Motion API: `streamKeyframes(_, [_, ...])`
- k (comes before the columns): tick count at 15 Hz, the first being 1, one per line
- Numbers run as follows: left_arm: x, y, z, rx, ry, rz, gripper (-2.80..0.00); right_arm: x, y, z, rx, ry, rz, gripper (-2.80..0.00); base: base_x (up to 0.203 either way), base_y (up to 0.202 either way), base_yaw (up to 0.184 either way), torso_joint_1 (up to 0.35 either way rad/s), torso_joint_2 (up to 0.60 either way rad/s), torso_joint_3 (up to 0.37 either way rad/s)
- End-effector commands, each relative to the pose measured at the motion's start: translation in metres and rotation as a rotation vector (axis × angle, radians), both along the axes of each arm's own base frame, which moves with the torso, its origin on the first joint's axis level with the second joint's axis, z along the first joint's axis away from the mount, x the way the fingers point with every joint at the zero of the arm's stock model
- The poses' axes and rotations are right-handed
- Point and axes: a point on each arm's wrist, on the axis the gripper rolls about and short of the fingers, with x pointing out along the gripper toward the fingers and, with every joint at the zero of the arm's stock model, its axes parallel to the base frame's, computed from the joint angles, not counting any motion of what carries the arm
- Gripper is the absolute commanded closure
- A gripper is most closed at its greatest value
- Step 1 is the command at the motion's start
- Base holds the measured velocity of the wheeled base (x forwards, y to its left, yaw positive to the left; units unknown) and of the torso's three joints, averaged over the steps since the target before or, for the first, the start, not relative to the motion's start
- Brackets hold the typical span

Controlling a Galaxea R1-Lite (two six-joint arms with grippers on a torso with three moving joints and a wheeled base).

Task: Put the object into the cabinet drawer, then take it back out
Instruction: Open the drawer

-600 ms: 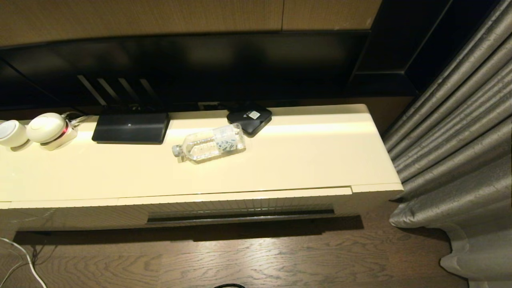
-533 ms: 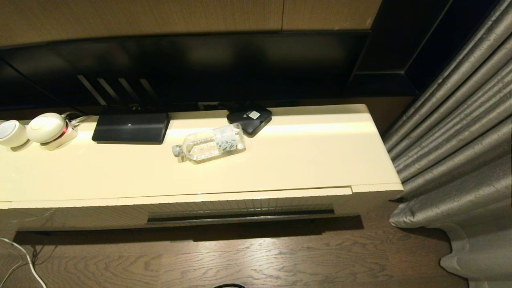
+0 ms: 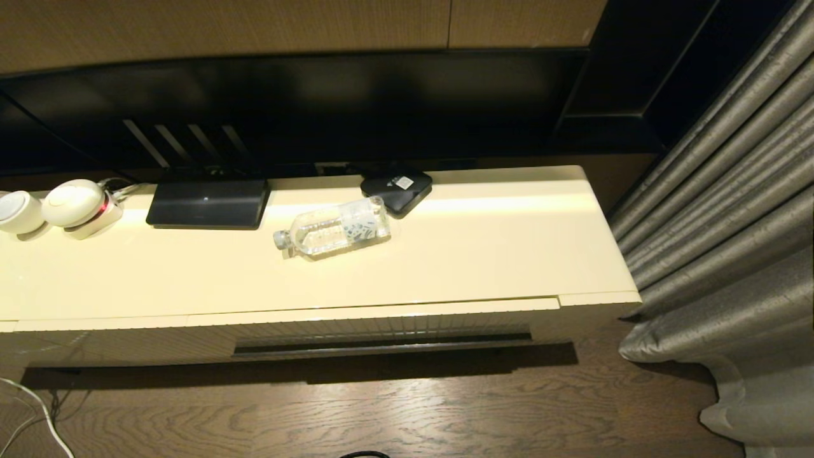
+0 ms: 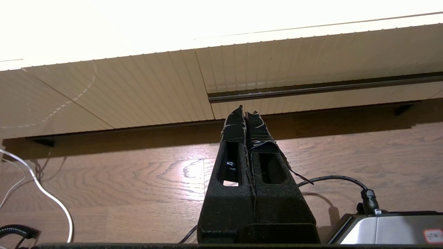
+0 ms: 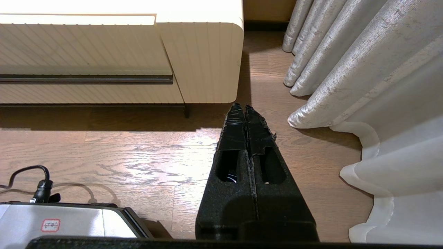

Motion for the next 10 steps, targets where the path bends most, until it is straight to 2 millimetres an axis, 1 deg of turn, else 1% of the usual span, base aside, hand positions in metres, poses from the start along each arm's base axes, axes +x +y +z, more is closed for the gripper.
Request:
streamKeyframes(1, [0.0002,0.0,-0.0009,0.0,0.003,0.001,0.0,0.0001,0.0,0.0,0.0,0.001,0.001,0.0,0.0,0.0,0.0,0.0,0.0,0.0])
streamKeyframes(10, [0.0001,0.0,-0.0015,0.017,0.007,-0.002,0.0,0.0001,0.0,0.0,0.0,0.001,0.002,0.0,0.0,0.0,0.0,0.0,0.0,0.0])
